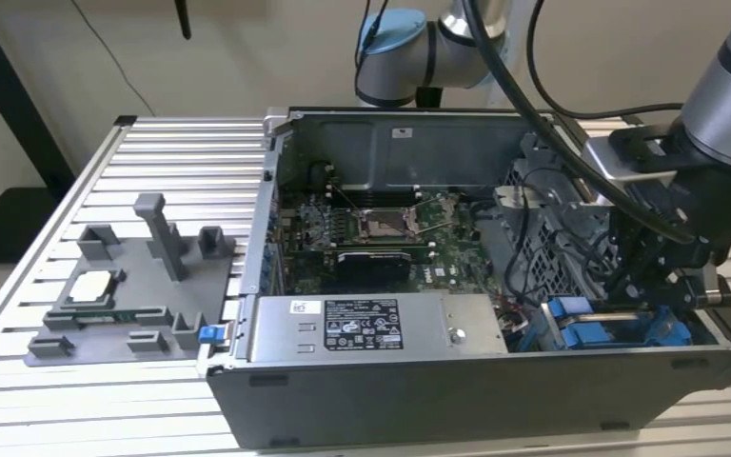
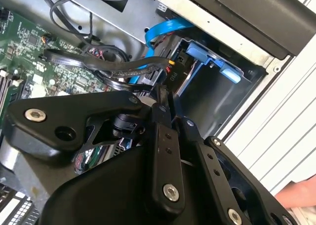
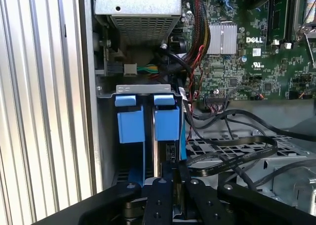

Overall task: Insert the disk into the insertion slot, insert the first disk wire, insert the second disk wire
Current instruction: 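Insert the second disk wire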

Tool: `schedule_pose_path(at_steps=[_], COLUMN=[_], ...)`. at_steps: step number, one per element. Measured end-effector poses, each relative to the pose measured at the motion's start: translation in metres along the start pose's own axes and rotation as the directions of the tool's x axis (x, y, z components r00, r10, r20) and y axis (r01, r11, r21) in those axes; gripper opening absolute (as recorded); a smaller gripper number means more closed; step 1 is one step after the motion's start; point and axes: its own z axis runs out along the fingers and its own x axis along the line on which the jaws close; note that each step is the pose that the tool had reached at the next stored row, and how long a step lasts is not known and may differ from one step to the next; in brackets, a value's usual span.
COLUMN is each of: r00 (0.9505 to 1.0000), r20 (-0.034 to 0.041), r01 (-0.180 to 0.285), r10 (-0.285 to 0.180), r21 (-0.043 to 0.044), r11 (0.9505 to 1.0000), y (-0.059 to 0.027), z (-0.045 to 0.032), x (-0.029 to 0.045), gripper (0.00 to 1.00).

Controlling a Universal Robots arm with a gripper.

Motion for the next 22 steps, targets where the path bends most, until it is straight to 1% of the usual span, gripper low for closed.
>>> schedule_pose_path(at_steps=[9, 17, 22], r00=[1.0000, 1.0000, 1.0000], r20=[0.0001, 0.0001, 0.0001], r01=[0.000, 0.000, 0.000], r10=[0.000, 0.000, 0.000], r21=[-0.0001, 0.0000, 0.0048], r11=[1.0000, 1.0000, 1.0000], y=[0.0002, 0.0001, 0.0001], z=[-0.0001, -0.0029, -0.0029], x=[-0.0002, -0.0007, -0.0014], gripper=[0.00, 0.00, 0.00])
